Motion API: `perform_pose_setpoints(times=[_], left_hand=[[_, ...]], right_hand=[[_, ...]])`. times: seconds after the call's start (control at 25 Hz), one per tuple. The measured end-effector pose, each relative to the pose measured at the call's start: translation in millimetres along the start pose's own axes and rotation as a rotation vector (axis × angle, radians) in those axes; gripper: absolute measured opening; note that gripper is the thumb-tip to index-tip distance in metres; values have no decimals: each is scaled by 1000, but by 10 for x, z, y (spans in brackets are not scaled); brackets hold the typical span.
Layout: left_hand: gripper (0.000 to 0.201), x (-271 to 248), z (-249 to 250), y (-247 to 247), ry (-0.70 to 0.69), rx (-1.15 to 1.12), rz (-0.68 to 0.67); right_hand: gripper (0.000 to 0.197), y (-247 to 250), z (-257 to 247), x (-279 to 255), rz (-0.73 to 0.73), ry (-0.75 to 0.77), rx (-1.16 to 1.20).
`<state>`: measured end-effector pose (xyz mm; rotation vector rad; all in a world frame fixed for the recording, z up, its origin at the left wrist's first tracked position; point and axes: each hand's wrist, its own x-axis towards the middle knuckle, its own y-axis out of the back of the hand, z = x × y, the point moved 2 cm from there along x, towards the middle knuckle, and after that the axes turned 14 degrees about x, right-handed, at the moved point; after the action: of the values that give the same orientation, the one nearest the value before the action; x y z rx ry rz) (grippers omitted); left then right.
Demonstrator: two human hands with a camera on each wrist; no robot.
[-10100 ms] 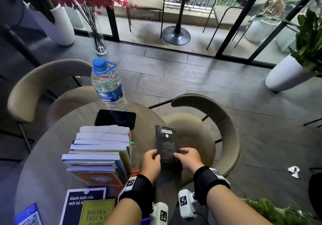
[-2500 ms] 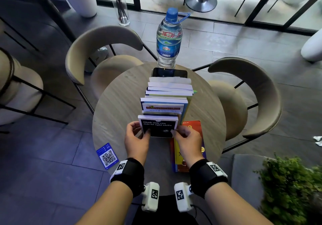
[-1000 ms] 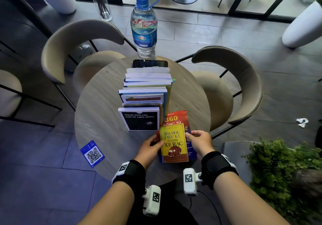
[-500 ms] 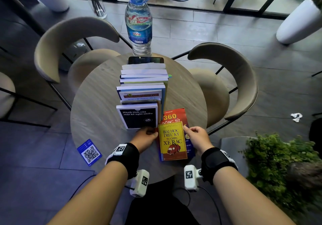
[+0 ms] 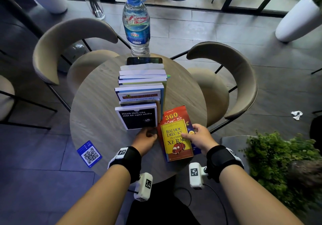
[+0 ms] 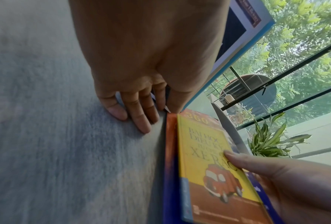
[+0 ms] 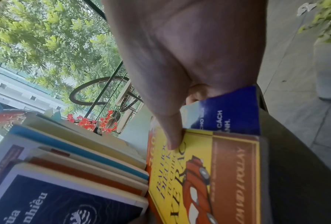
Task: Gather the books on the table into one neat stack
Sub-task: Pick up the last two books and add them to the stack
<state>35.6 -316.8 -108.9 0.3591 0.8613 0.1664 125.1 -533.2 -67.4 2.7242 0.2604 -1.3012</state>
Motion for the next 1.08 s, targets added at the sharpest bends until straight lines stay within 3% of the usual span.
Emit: perform_pose_setpoints(times=[0.44,0.56,0.68,0.8,0.96,1.08], left_hand=[[30,-23,169,30,33,52,-21],[24,-61,338,-97,11,47,-158],[34,-106,461,-260,12,23,-241],[40,-73,429,-364,-28,110,-155],[27,-88,404,-414,-112,216,-76],[24,-152,480,-405,-210,268,-50]], right_hand=[[34,460,-236,-162,-123,-3,70],[35,421,-234,-142,-142,-10,140],[38,399,-112,-79,-118,-7,180],[35,425,58,-34,-48,6,150],[29,434,184,-10,19,143,-4],[33,487,208,-59,40,205,10]])
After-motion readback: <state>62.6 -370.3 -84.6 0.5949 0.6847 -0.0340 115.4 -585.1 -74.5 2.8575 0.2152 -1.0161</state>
